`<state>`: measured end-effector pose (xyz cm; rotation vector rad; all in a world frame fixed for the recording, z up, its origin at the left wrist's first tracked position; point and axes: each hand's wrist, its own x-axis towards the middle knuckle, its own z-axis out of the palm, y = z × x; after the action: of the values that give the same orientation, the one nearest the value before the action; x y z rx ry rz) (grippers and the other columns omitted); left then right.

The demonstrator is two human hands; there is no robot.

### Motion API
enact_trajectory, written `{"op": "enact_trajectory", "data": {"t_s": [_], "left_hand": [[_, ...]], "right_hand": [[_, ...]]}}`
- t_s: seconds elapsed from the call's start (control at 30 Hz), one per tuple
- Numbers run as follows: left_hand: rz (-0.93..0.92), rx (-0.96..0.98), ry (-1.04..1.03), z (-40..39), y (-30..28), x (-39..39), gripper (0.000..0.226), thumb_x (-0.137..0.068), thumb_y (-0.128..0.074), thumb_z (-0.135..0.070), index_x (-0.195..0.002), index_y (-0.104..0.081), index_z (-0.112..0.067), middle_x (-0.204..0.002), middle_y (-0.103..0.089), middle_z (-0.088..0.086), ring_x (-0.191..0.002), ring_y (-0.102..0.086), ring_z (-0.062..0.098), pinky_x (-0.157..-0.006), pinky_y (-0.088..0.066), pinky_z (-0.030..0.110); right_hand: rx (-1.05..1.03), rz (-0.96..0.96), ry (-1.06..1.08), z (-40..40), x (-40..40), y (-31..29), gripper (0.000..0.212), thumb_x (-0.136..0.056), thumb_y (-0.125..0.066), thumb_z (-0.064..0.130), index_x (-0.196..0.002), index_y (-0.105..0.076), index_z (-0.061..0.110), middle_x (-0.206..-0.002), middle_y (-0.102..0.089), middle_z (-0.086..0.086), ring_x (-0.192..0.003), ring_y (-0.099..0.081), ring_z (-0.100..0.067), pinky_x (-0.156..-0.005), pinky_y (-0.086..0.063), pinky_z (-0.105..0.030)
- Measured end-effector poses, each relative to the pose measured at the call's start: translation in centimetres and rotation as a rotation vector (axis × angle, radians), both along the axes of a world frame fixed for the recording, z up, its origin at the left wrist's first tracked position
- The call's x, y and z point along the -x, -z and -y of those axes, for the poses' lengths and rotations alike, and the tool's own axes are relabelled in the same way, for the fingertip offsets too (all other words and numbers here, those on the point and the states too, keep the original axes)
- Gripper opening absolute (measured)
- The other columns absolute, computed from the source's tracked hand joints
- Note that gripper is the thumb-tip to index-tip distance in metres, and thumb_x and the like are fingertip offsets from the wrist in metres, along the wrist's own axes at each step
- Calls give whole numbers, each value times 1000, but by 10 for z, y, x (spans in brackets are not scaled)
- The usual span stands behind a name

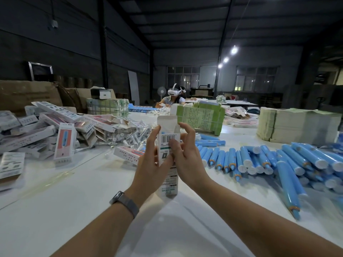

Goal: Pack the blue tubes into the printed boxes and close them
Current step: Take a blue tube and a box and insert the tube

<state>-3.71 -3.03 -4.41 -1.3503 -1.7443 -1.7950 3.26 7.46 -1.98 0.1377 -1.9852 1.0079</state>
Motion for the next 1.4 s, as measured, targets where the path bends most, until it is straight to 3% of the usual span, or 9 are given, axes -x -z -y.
{"op": "enact_trajectory", "data": {"t_s": [0.13, 0.3, 0.53, 0.9, 0.97, 1.13, 1.23, 1.33, 1.4], "left_hand": [[17, -18, 0, -2, -2, 3, 61, -83, -65, -30, -123, -36, -65, -94, -72, -17, -76, -72, 11, -62, -60, 31], [25, -48, -7, -3, -3, 1, 51, -74, -62, -43, -116, -39, -61, -92, -71, -14, -72, -71, 13, -58, -58, 26], [-3, -44, -33, -4, -4, 0, 48, -74, -58, -43, -112, -37, -64, -89, -71, -14, -70, -70, 16, -59, -61, 36], [17, -5, -65, -4, -4, -1, 47, -76, -55, -49, -114, -32, -67, -94, -69, -21, -72, -71, 13, -64, -61, 50], [29, -3, -66, -4, -3, -1, 48, -76, -54, -49, -115, -32, -67, -96, -70, -21, -75, -72, 13, -65, -61, 51], [24, -26, -15, -4, -1, 0, 41, -86, -50, -49, -122, -35, -60, -100, -72, -14, -81, -73, 18, -70, -60, 55], [22, -37, 16, -3, -1, -1, 33, -91, -45, -55, -122, -36, -61, -99, -71, -8, -79, -72, 23, -71, -58, 58], [29, -40, 14, -3, -2, -2, 28, -96, -42, -52, -119, -36, -66, -100, -72, -15, -82, -72, 16, -75, -60, 50], [41, -41, 26, -3, -3, -2, 30, -99, -41, -44, -119, -36, -67, -100, -72, -16, -83, -72, 15, -75, -61, 46]], "right_hand": [[-20, -10, 6, 0, -4, 1, 34, -104, -44, 29, -128, -28, 48, -107, -64, 15, -82, -68, -6, -72, -56, -46], [-12, -21, 6, 1, -2, 2, 28, -104, -44, 30, -125, -32, 45, -108, -66, 6, -80, -68, -10, -70, -55, -39], [-6, -24, -11, -1, 1, 4, 24, -105, -44, 29, -118, -35, 47, -107, -67, 4, -78, -66, -6, -67, -56, -36], [13, -25, -48, -3, 5, 3, 21, -103, -46, 30, -112, -37, 46, -100, -69, 10, -73, -68, -4, -59, -51, -19], [16, -21, -57, -3, 5, 2, 20, -103, -46, 30, -112, -38, 46, -99, -69, 10, -72, -68, -5, -59, -52, -22], [46, 6, -55, -8, 1, -4, 10, -100, -51, 33, -106, -46, 39, -91, -66, 13, -68, -67, -9, -66, -58, -45], [64, -28, -25, -7, 1, -17, 11, -95, -52, 41, -90, -53, 31, -84, -66, 15, -74, -65, -4, -67, -57, -32], [62, -74, 9, -6, 4, -28, 13, -96, -61, 27, -85, -60, 20, -93, -67, 4, -88, -64, -9, -74, -58, -35], [93, -88, -12, -5, 5, -29, 16, -95, -64, 19, -80, -59, 22, -102, -69, 2, -94, -65, -11, -74, -57, -30]]}}
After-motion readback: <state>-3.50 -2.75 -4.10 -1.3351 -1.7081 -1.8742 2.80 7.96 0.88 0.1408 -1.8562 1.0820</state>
